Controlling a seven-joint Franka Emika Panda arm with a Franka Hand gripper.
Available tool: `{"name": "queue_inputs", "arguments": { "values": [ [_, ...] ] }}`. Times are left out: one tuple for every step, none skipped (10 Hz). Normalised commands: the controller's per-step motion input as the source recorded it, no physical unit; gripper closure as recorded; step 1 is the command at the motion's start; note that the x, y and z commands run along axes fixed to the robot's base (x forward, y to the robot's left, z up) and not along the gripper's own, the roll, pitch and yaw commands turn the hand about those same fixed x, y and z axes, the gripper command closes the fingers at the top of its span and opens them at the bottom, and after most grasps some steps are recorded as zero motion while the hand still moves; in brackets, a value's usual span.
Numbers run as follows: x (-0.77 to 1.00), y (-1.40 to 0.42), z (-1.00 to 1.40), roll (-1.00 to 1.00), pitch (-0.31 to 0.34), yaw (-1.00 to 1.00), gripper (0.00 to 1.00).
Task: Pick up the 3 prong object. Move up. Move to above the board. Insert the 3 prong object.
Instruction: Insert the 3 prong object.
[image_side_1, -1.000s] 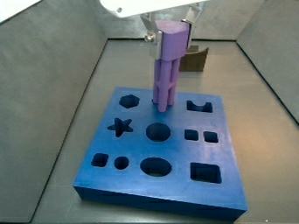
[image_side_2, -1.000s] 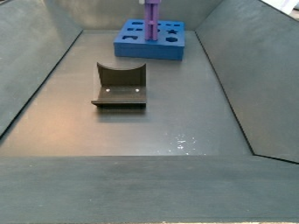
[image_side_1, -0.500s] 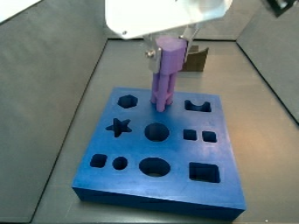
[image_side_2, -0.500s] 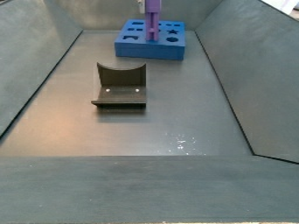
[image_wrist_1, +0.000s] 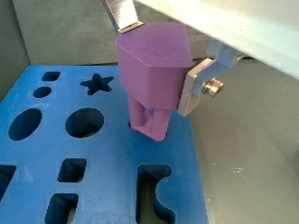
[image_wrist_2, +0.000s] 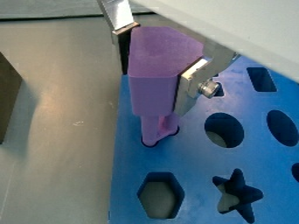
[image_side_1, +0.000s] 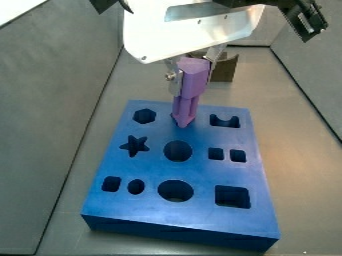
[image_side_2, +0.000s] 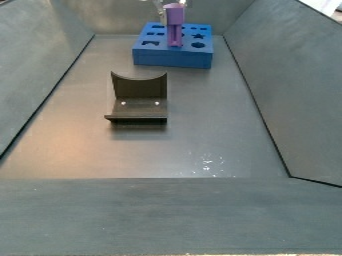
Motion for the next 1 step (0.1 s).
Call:
{"name": "queue_inputs", "arguments": {
  "values": [
    [0.0, 0.0, 0.0, 0.0, 0.0, 0.0, 1.0]
  ]
}}
